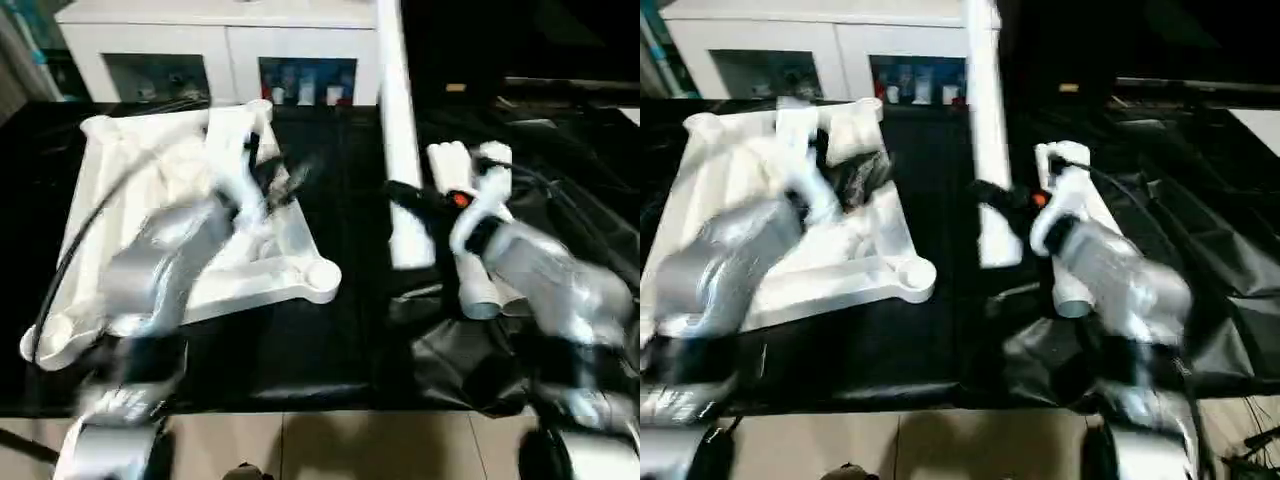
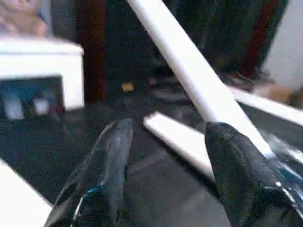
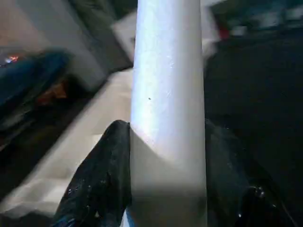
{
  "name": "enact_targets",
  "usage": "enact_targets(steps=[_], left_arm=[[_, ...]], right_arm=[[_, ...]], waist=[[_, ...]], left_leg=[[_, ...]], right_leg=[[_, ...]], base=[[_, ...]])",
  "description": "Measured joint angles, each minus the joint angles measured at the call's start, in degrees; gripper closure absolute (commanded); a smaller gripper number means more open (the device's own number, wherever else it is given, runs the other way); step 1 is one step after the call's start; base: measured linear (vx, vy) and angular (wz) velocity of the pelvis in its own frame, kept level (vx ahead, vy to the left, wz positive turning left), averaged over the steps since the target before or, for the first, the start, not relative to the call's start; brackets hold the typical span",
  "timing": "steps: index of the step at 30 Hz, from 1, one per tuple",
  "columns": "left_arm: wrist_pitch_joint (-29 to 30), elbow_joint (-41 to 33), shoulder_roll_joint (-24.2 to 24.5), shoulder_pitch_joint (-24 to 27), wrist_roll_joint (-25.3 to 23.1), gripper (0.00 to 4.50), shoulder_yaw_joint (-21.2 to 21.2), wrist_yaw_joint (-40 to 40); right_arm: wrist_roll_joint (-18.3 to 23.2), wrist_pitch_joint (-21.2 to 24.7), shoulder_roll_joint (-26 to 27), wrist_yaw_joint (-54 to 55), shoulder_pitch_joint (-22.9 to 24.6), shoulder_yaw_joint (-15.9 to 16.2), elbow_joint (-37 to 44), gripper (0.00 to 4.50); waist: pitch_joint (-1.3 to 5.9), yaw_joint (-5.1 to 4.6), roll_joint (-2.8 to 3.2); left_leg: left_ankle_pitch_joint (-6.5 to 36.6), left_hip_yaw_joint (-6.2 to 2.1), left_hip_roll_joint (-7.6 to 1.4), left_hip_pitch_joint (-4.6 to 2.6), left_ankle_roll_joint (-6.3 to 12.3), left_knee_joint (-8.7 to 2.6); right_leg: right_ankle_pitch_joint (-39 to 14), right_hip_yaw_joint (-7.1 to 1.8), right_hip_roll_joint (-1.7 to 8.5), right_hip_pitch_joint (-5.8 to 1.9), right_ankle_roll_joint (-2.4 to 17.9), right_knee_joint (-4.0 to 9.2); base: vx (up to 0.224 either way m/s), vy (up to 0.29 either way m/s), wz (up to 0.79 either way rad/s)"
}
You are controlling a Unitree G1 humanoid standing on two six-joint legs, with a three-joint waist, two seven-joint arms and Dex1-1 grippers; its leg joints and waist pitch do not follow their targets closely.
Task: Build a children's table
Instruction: Pick table leg
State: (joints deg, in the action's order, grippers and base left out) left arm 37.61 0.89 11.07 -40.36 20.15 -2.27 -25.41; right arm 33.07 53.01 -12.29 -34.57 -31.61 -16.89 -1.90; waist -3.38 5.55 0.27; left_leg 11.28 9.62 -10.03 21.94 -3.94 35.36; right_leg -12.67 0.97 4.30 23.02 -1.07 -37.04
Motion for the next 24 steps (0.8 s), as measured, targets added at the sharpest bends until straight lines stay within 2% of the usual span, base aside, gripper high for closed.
enact_targets(steps=[2,6,8,13,15,21,24], left_arm=[[5.1,0.5,0.2,-2.2,0.6,1.17,0.7,-0.2],[6.7,-1.0,-3.1,-1.5,6.9,0.95,-0.4,-1.3],[8.2,-2.6,-4.2,-1.5,10.0,0.64,-1.5,-1.5],[12.0,-3.9,-6.8,-1.5,14.1,0.46,-3.5,-1.4],[13.0,-4.0,-7.3,-1.5,15.1,0.19,-4.2,-1.3],[13.4,-3.0,-8.0,-1.6,15.4,0.00,-4.4,1.6],[13.3,-0.5,-8.5,-2.7,14.8,0.00,-5.6,5.1]], right_arm=[[2.4,0.8,-0.9,-2.2,0.4,-0.3,2.0,2.66],[3.7,1.4,-1.9,-4.0,0.7,-0.2,4.0,2.66],[4.7,1.5,-2.3,-4.8,1.4,0.1,4.8,2.66],[5.3,2.1,-3.2,-5.8,2.5,2.2,6.5,2.66],[5.3,2.1,-3.4,-5.9,2.5,3.0,6.5,2.66],[2.8,0.3,-3.7,-5.7,2.4,8.3,9.3,2.66],[-0.3,-2.2,-4.2,-5.2,2.4,12.3,10.7,2.66]], waist=[[0.08,-0.17,0.13],[0.08,-0.19,0.14],[0.08,-0.08,0.12],[0.05,0.13,0.06],[0.04,0.12,0.05],[0.04,0.15,0.05],[0.04,0.18,0.05]], left_leg=[[0.0,0.03,0.01,-0.02,0.01,0.00],[-0.1,0.03,0.00,0.03,0.10,0.00],[-0.1,0.04,0.00,0.04,0.14,0.00],[-0.4,0.05,0.01,0.06,0.53,0.00],[-0.4,0.06,0.01,0.07,0.55,0.00],[-0.4,0.05,0.01,0.11,0.55,0.00],[-0.4,0.04,0.02,0.11,0.54,0.00]], right_leg=[[0.1,-0.02,0.01,0.01,0.1,0.01],[0.1,0.01,0.01,0.03,0.1,0.01],[0.1,0.01,0.02,0.03,0.2,0.02],[0.1,0.01,0.03,0.02,0.2,0.02],[0.1,0.00,0.03,0.03,0.2,0.02],[0.2,0.01,0.03,0.03,0.2,0.05],[0.2,0.00,0.03,0.03,0.1,0.06]], base=[[0.000,0.000,0.00],[0.000,0.000,0.00],[0.000,0.000,0.00],[0.000,0.000,0.00],[0.000,0.000,0.00],[0.000,0.000,0.00],[0.000,0.000,0.00]])
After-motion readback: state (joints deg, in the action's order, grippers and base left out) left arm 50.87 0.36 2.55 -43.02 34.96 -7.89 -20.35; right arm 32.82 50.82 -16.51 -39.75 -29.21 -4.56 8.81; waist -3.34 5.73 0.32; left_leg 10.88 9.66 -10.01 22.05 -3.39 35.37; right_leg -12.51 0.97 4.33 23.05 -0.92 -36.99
